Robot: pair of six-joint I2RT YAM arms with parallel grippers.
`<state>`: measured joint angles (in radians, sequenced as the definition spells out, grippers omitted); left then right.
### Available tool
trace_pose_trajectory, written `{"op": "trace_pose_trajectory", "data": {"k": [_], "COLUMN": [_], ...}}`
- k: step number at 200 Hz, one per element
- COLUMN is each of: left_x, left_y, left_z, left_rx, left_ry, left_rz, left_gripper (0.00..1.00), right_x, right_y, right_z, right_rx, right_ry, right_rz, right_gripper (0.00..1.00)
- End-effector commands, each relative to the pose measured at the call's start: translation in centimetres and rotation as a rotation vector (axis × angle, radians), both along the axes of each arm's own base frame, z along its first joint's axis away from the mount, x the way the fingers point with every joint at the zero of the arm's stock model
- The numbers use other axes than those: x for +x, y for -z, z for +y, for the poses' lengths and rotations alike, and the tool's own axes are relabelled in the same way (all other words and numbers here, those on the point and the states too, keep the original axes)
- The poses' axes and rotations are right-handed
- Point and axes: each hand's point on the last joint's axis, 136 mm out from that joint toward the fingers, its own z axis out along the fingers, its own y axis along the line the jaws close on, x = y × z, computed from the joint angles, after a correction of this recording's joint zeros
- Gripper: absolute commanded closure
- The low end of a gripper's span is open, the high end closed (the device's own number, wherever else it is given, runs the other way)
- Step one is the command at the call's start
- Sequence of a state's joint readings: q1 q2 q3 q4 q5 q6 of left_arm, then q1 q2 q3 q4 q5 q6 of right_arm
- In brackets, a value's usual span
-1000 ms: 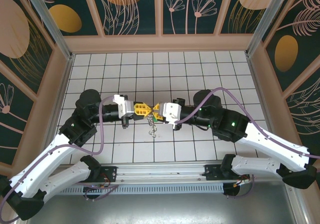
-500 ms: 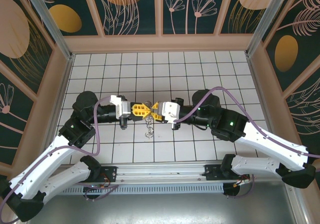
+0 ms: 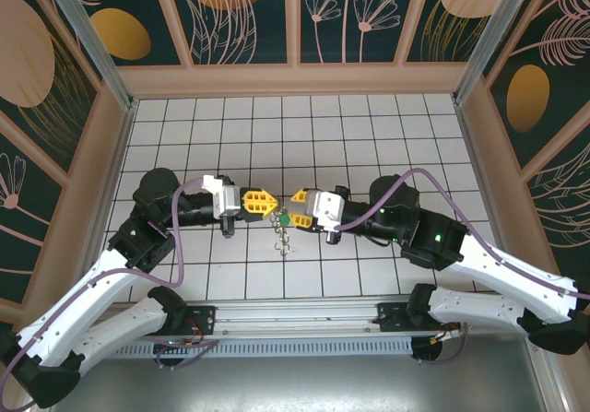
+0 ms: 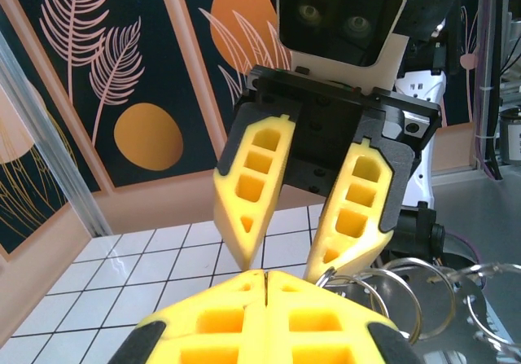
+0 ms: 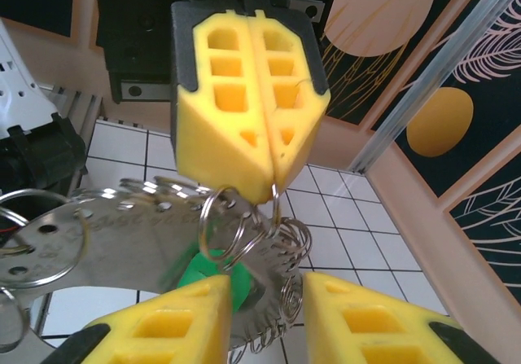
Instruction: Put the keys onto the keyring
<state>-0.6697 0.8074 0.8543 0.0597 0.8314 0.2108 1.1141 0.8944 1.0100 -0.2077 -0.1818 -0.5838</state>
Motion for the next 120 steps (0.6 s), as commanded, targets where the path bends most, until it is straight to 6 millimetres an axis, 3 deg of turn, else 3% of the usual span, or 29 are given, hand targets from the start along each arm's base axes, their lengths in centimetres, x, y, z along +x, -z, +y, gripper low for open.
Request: {"op": "trace_pose_trajectory", "data": {"k": [1,54,120], "left_x": [-0.7,-0.9,-1.5], "left_y": [-1.6,-1.8,-1.9], "left_z": [0.2,0.3,0.3], "left_rx": [-0.049,-0.058,-0.062], "left_ry": [0.025,0.031,0.062], "left_rz": [-0.054,-0.057,-0.056], "left_gripper": [1.0,1.0,1.0], "right_x": [-0.6,-0.6,-0.3], "right_y": [-0.8,0.7,0.9], "right_z": [0.1,1.0,1.7], "right_rx": [0.055,0.028,0.043], "right_ry": [-0.023,-0.041,-0.043], "right_rz": [0.026,0.069,0.083], "right_gripper": [0.72,0.71,0.63]}}
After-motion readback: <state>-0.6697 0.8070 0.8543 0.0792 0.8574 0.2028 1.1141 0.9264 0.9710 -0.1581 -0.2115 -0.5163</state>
